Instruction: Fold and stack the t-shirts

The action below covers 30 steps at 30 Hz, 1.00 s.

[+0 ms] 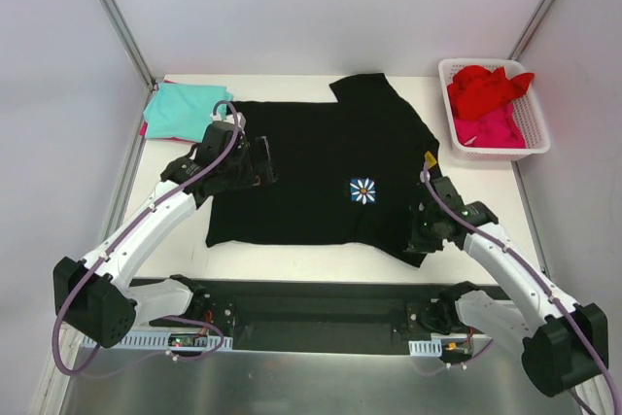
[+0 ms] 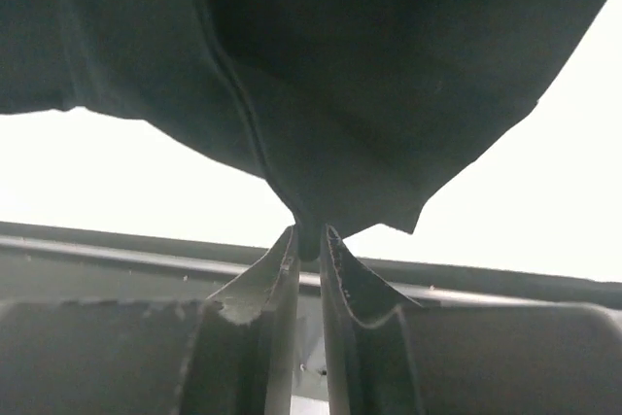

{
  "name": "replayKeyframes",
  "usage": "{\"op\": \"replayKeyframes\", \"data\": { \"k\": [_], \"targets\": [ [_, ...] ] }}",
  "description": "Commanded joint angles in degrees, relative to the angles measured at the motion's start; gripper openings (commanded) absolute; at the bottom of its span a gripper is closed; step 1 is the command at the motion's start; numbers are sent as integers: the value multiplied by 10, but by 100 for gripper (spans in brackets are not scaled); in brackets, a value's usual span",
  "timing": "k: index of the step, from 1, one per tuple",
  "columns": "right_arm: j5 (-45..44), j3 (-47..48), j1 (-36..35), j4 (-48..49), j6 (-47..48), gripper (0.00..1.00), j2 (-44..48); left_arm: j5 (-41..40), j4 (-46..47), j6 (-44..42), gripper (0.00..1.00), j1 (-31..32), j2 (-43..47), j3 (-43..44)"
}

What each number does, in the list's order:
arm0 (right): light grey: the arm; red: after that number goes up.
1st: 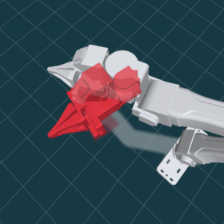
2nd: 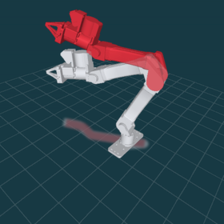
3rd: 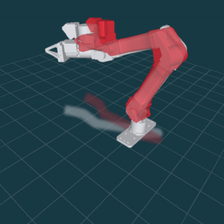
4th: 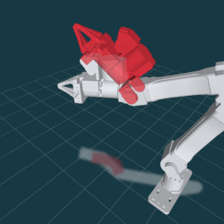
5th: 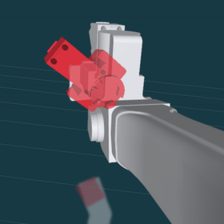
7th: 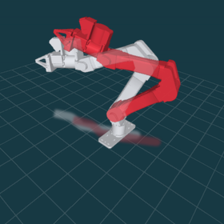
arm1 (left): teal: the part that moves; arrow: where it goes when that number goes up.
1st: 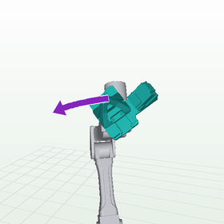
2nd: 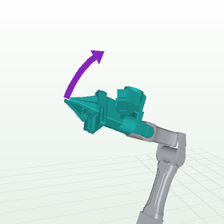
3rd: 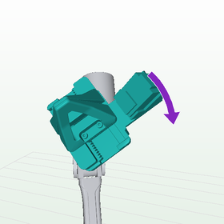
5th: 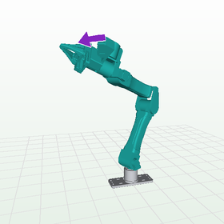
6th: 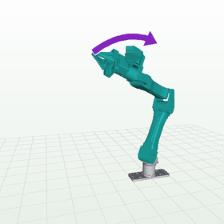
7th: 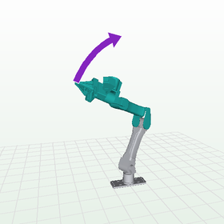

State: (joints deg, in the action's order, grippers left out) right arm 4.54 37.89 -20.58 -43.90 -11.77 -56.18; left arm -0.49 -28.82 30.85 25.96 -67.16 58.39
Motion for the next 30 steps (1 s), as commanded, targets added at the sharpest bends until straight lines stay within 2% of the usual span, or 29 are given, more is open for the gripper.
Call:
{"op": "replayKeyframes", "data": {
  "k": [1,10,14,17,18,21,24,30],
  "targets": [
    [-26,-7,-73,-55,-60,17,19,-14,-5,11,99,16,1,25],
    [-97,-51,-219,-86,-152,13,24,-23,-13,8,99,23,7,34],
    [-108,-56,-292,-103,-195,16,14,-21,-15,9,99,23,6,36],
    [-126,-45,-357,-118,-246,21,-1,-21,-15,11,99,23,4,36],
    [-134,-37,-383,-134,-256,27,-15,-21,-15,11,99,23,5,37],
    [-165,0,-423,-172,-287,34,-29,-21,-15,11,99,23,5,37],
    [-182,41,-444,-202,-310,49,-24,-23,-15,10,99,24,5,36],
    [-244,138,-450,-257,-324,55,-14,-23,-15,9,99,25,11,34]
  ]
}}
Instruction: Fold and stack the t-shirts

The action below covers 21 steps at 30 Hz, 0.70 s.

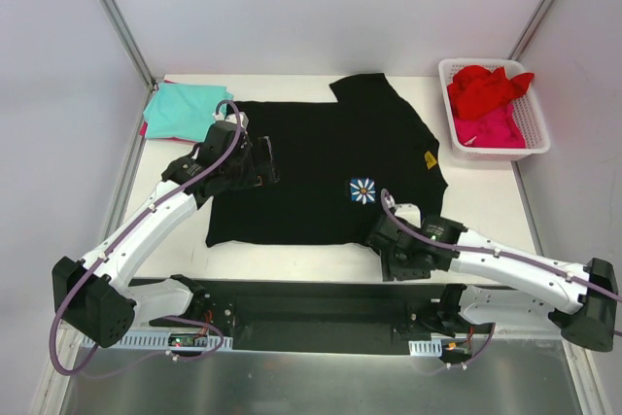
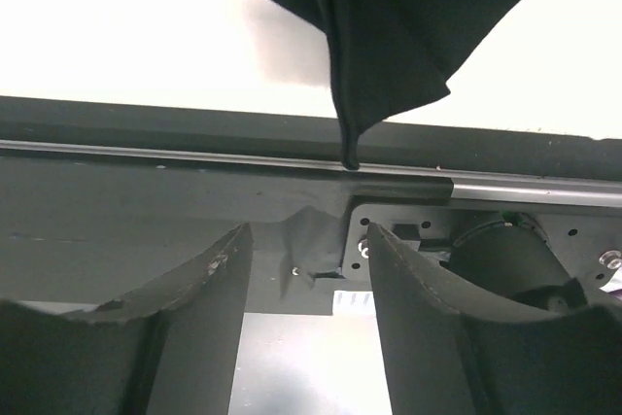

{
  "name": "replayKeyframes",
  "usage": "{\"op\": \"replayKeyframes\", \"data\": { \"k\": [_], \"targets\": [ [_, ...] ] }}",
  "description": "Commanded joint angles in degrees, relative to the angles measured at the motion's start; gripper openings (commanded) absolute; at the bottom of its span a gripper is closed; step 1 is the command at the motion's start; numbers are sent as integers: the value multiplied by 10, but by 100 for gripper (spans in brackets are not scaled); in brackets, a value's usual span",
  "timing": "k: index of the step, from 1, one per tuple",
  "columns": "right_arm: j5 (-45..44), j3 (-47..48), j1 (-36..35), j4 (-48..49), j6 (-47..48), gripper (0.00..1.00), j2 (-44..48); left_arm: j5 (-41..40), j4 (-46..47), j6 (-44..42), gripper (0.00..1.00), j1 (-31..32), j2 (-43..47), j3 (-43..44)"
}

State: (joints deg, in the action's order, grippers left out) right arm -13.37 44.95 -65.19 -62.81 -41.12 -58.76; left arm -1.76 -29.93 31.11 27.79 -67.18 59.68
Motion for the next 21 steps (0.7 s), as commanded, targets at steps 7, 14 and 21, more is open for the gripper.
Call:
{"op": "replayKeyframes", "data": {
  "k": [7,14,21],
  "targets": [
    [-126,122,99,-14,56,56,-42,-8,-4,9,99,9,8,24],
    [-93,112,230,144,159,52,-122,-12,-4,5,99,10,13,18],
    [-104,176,318,181,206,50,-209,-10,-4,8,99,11,11,16]
  ]
}}
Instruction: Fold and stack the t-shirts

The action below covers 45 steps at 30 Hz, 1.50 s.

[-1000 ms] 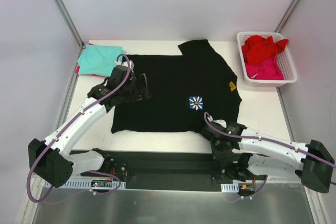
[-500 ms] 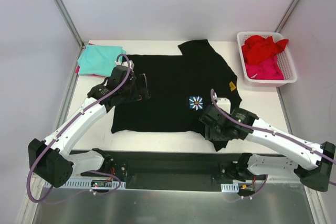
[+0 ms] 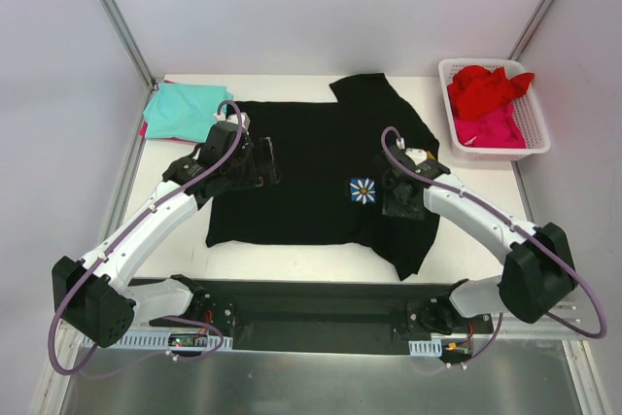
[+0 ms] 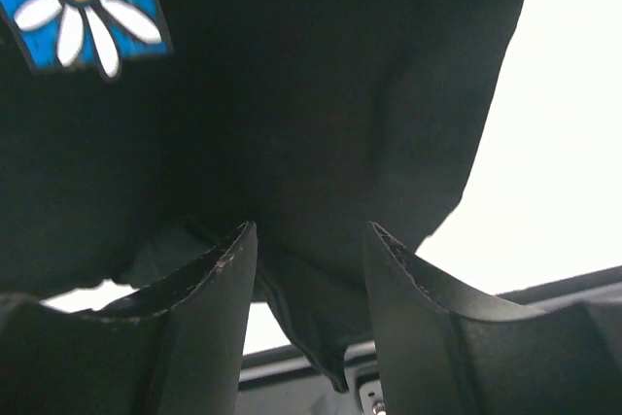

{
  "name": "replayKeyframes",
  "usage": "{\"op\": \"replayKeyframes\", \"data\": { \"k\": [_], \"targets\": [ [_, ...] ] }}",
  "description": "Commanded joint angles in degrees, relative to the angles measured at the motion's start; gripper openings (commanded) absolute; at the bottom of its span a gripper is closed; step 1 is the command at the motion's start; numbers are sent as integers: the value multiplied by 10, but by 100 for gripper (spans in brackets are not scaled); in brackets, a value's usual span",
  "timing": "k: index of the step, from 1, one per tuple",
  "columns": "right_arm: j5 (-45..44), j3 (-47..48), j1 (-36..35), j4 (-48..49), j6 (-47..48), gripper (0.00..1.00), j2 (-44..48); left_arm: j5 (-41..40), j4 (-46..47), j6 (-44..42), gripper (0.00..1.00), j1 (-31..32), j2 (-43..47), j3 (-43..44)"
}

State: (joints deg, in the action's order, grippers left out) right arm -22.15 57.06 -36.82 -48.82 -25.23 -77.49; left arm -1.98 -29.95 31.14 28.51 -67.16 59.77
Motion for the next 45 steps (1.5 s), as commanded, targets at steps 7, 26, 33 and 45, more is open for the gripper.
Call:
{"op": "replayKeyframes", "data": {
  "k": [7,26,33,45],
  "targets": [
    [23,53,102,74,81,49,-81,-10,-4,6,99,5,9,14],
    [137,-57,-67,24,-40,44,29,-14,-5,10,99,11,16,17],
    [104,-65,-101,-52,-69,45,142,-13,-5,13,99,11,12,17],
    [106,-20,-107,-19,-40,44,48,-35,-5,23,99,29,36,2]
  ]
}}
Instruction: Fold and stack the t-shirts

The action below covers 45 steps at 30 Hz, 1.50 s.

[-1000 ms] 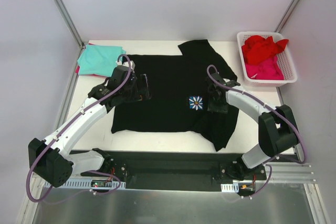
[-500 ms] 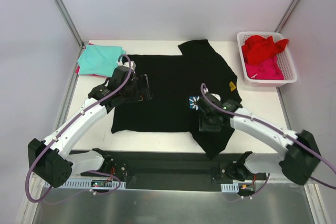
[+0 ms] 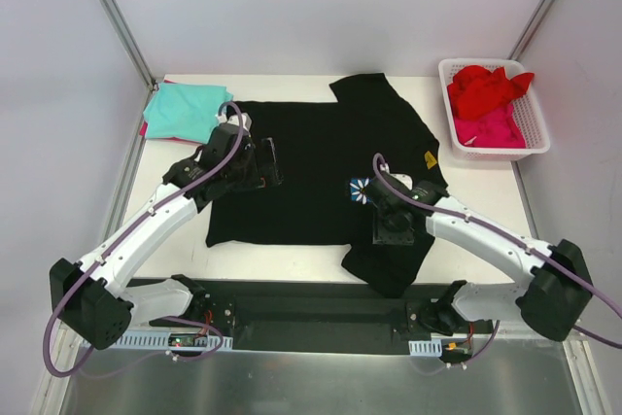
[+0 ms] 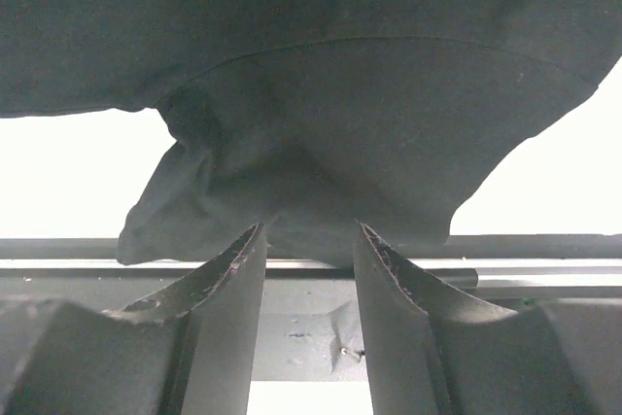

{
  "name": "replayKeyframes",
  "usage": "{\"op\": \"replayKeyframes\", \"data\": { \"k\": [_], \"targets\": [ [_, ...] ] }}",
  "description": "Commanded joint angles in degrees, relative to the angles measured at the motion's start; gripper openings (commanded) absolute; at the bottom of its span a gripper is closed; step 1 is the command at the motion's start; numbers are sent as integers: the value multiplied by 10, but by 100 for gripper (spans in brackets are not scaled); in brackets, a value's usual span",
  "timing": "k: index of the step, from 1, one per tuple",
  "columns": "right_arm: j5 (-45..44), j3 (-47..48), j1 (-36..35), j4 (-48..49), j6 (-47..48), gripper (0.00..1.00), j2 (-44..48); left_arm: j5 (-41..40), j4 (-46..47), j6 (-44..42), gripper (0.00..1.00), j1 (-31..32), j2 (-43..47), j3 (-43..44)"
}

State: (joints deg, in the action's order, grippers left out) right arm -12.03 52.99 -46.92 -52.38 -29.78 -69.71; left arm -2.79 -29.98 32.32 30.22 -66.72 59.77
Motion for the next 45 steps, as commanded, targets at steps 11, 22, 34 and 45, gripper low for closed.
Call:
{"op": "replayKeyframes", "data": {
  "k": [11,22,34,45],
  "targets": [
    [1,26,-34,28,-2,44,-32,15,106,79,99,20,87,-178],
    [27,-45,-47,134,16,44,-67,11,106,64,99,22,83,-206],
    [23,26,-35,168,61,43,-203,-31,171,20,99,20,10,-180],
    [75,-59,-78,186,40,42,-213,39,230,27,99,-48,-18,-225]
  ]
}}
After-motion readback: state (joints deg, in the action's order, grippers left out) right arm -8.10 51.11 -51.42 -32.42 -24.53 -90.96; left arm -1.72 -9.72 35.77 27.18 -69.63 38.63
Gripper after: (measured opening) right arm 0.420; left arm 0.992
